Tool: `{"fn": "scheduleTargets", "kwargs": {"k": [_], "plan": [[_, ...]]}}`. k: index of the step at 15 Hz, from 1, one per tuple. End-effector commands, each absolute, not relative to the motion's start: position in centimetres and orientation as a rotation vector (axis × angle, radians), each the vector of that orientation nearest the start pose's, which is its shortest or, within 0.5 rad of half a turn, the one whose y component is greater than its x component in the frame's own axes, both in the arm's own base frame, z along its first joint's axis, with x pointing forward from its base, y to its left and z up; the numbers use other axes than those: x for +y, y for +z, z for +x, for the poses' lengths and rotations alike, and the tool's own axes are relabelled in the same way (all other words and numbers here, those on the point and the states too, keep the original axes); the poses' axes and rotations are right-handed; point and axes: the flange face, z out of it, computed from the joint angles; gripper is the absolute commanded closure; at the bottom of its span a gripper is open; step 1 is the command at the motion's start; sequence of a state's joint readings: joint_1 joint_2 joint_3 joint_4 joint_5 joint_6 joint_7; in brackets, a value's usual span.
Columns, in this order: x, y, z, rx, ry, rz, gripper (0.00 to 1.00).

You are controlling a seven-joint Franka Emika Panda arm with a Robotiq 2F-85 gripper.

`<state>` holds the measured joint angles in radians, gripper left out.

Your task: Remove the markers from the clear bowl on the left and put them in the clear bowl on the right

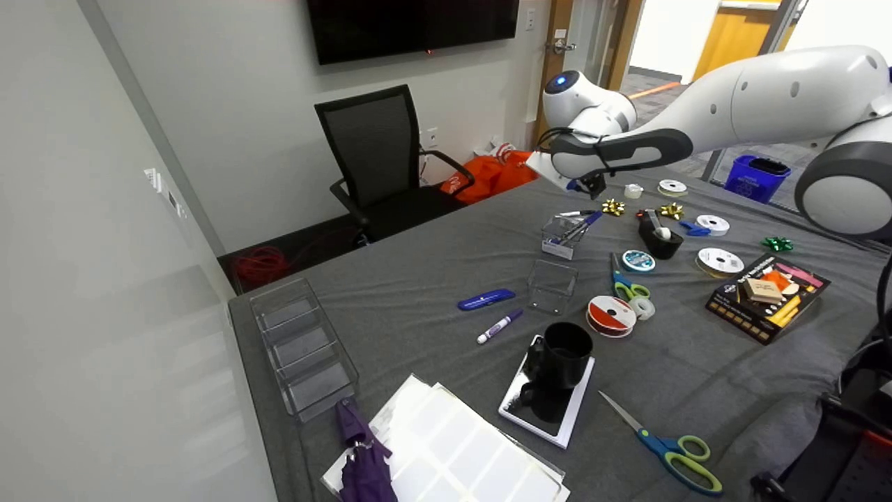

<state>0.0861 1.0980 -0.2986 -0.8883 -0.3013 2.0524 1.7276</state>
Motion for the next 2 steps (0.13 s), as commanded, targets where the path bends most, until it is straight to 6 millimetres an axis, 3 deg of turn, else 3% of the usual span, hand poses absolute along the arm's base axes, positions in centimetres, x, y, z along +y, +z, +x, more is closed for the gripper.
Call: {"fn": "scheduleTargets", "kwargs": {"k": [1, 2], "plan": [[-7.33, 27.42, 79.85, 2.27, -0.746, -2.329, 0.0], [-7.02, 28.17, 79.96, 2.206, -0.726, -2.317, 0.0]]}}
